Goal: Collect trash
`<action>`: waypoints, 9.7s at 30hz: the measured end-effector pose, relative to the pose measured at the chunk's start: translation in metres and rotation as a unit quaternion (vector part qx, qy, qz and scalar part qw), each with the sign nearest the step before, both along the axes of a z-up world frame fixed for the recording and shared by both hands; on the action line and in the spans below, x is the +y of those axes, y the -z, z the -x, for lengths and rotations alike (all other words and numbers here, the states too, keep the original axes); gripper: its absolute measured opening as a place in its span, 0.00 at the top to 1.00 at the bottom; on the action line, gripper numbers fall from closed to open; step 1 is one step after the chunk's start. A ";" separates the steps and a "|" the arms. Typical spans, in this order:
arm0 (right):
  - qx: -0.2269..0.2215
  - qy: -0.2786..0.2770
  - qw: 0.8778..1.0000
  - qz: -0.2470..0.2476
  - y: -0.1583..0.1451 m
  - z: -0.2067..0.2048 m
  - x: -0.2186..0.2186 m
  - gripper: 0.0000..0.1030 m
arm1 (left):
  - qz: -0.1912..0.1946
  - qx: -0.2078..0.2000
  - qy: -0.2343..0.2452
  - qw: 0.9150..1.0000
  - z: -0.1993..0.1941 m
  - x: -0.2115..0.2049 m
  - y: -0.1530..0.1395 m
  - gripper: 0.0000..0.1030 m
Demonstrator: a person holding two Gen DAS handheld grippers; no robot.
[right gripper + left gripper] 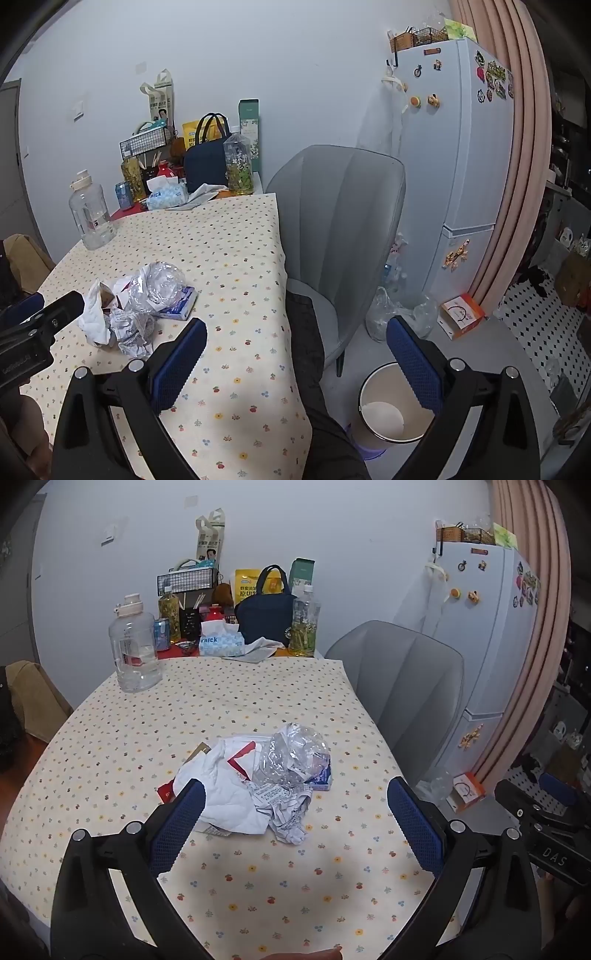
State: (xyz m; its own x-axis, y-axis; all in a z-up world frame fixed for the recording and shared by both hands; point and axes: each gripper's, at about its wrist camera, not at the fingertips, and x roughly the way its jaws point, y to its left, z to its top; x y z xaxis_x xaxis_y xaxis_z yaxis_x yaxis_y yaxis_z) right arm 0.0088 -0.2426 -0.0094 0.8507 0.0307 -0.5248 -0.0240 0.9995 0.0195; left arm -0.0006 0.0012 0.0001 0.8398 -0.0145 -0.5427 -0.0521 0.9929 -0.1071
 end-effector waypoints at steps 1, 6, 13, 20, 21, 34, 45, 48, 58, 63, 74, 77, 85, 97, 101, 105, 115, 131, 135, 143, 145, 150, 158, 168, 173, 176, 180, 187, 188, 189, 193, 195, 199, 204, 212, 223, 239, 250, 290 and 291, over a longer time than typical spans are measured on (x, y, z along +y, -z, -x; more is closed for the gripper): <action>0.000 0.000 1.000 0.000 0.001 0.000 0.001 0.07 | 0.000 -0.001 -0.001 1.000 0.001 0.000 0.000 0.05; 0.009 0.001 1.000 -0.007 0.001 -0.003 -0.003 0.07 | -0.003 0.011 0.001 1.000 -0.005 0.003 0.002 0.05; 0.008 0.000 1.000 -0.010 0.007 -0.011 -0.008 0.07 | -0.009 0.005 -0.003 1.000 -0.002 -0.001 0.001 0.05; 0.006 -0.001 1.000 -0.007 0.007 -0.005 -0.001 0.07 | -0.002 0.006 -0.009 1.000 -0.001 0.005 0.002 0.05; 0.006 -0.001 1.000 -0.007 0.006 -0.006 -0.001 0.07 | 0.002 0.006 -0.010 1.000 -0.001 0.006 0.002 0.05; 0.005 0.000 1.000 -0.012 0.005 -0.008 -0.002 0.07 | 0.002 0.003 -0.013 1.000 -0.001 0.010 -0.001 0.05; 0.004 0.001 1.000 -0.015 0.005 -0.009 -0.003 0.07 | 0.003 0.000 -0.014 1.000 0.000 0.012 -0.003 0.05; 0.004 0.000 1.000 -0.014 0.005 -0.009 -0.004 0.07 | 0.003 -0.001 -0.014 1.000 0.000 0.012 -0.003 0.05; 0.002 0.000 1.000 -0.018 0.005 -0.009 -0.004 0.07 | 0.004 -0.001 -0.014 1.000 0.000 0.012 -0.003 0.05; 0.000 -0.001 1.000 -0.019 0.005 -0.008 -0.004 0.07 | 0.006 -0.003 -0.014 1.000 0.000 0.011 -0.003 0.05; -0.005 0.001 1.000 -0.019 0.005 -0.006 -0.004 0.07 | 0.006 -0.004 -0.010 1.000 0.003 0.010 -0.003 0.05; -0.005 0.001 1.000 -0.020 0.005 -0.006 -0.004 0.07 | 0.006 -0.005 -0.009 1.000 0.003 0.009 -0.002 0.05; -0.004 -0.001 1.000 -0.023 0.004 -0.005 -0.005 0.07 | 0.009 -0.004 -0.007 1.000 0.003 0.008 -0.001 0.05; 0.006 -0.062 0.998 -0.026 0.003 -0.026 0.017 0.07 | 0.018 0.006 -0.023 1.000 -0.004 0.032 0.009 0.05; 0.016 -0.095 0.995 -0.038 0.007 -0.036 0.033 0.09 | 0.031 0.011 -0.035 0.999 -0.006 0.050 0.014 0.05; 0.035 -0.129 0.990 -0.052 0.015 -0.046 0.051 0.17 | 0.045 0.022 -0.047 0.998 -0.011 0.068 0.024 0.07; 0.089 -0.203 0.973 -0.061 0.037 -0.064 0.096 0.36 | 0.080 0.068 -0.060 0.993 -0.031 0.098 0.059 0.29; 0.138 -0.238 0.958 -0.081 0.064 -0.091 0.132 0.49 | 0.081 0.084 -0.044 0.992 -0.057 0.095 0.069 0.91; 0.143 -0.241 0.956 -0.082 0.066 -0.094 0.135 0.49 | 0.081 0.073 -0.045 0.993 -0.050 0.096 0.063 0.93; 0.158 -0.255 0.950 -0.080 0.075 -0.103 0.156 0.69 | 0.075 0.053 -0.066 0.994 -0.033 0.111 0.046 0.94; 0.161 -0.260 0.949 -0.075 0.077 -0.102 0.160 0.83 | 0.071 0.049 -0.071 0.994 -0.029 0.113 0.042 0.94; 0.146 -0.267 0.950 -0.076 0.066 -0.092 0.157 0.96 | 0.071 0.038 -0.073 0.994 -0.020 0.115 0.034 0.94; 0.109 -0.268 0.953 -0.089 0.034 -0.067 0.129 0.97 | 0.063 0.012 -0.054 0.996 -0.013 0.099 0.013 0.94; 0.077 -0.218 0.967 -0.107 0.016 -0.060 0.075 0.97 | 0.052 -0.003 -0.011 0.999 -0.022 0.061 -0.003 0.94; 0.067 -0.188 0.973 -0.112 0.013 -0.060 0.043 0.97 | 0.047 -0.001 0.019 0.999 -0.035 0.032 -0.004 0.94; 0.062 -0.168 0.977 -0.115 0.012 -0.059 0.022 0.97 | 0.044 0.000 0.041 0.998 -0.043 0.012 -0.005 0.94; 0.055 -0.135 0.982 -0.117 0.013 -0.057 -0.009 0.97 | 0.037 0.003 0.070 0.997 -0.055 -0.018 -0.005 0.94; 0.054 -0.074 0.990 -0.104 0.019 -0.055 -0.054 0.97 | 0.026 0.013 0.118 0.993 -0.077 -0.070 0.001 0.94; 0.054 -0.065 0.991 -0.101 0.021 -0.054 -0.061 0.97 | 0.025 0.015 0.125 0.992 -0.080 -0.079 0.002 0.94; 0.053 -0.057 0.992 -0.099 0.022 -0.054 -0.068 0.97 | 0.021 0.017 0.133 0.991 -0.083 -0.088 0.004 0.94; 0.054 -0.032 0.993 -0.102 0.028 -0.055 -0.093 0.97 | 0.008 0.026 0.160 0.987 -0.095 -0.122 0.010 0.94; 0.055 -0.019 0.993 -0.104 0.032 -0.055 -0.105 0.97 | 0.001 0.030 0.173 0.984 -0.100 -0.139 0.014 0.94; 0.059 0.007 0.992 -0.111 0.043 -0.057 -0.133 0.97 | -0.008 0.042 0.199 0.979 -0.110 -0.173 0.022 0.94; 0.071 0.036 0.990 -0.120 0.060 -0.060 -0.163 0.97 | -0.017 0.062 0.223 0.973 -0.122 -0.210 0.036 0.94; 0.110 0.093 0.981 -0.130 0.114 -0.069 -0.213 0.96 | -0.042 0.092 0.251 0.963 -0.132 -0.260 0.065 0.94; 0.135 0.162 0.962 -0.176 0.166 -0.054 -0.272 0.34 | -0.061 0.138 0.264 0.953 -0.141 -0.307 0.104 0.94; 0.114 0.243 0.947 -0.179 0.170 -0.030 -0.333 0.18 | -0.059 0.175 0.320 0.929 -0.153 -0.382 0.133 0.93; 0.097 0.266 0.944 -0.171 0.161 -0.027 -0.344 0.12 | -0.010 0.166 0.338 0.926 -0.155 -0.389 0.128 0.30; -0.025 -0.023 0.995 -0.093 0.033 -0.051 -0.084 0.07 | 0.107 -0.093 0.107 0.984 -0.062 -0.078 -0.016 0.06; -0.025 -0.040 0.995 -0.087 0.030 -0.050 -0.073 0.07 | 0.106 -0.096 0.105 0.984 -0.060 -0.075 -0.017 0.06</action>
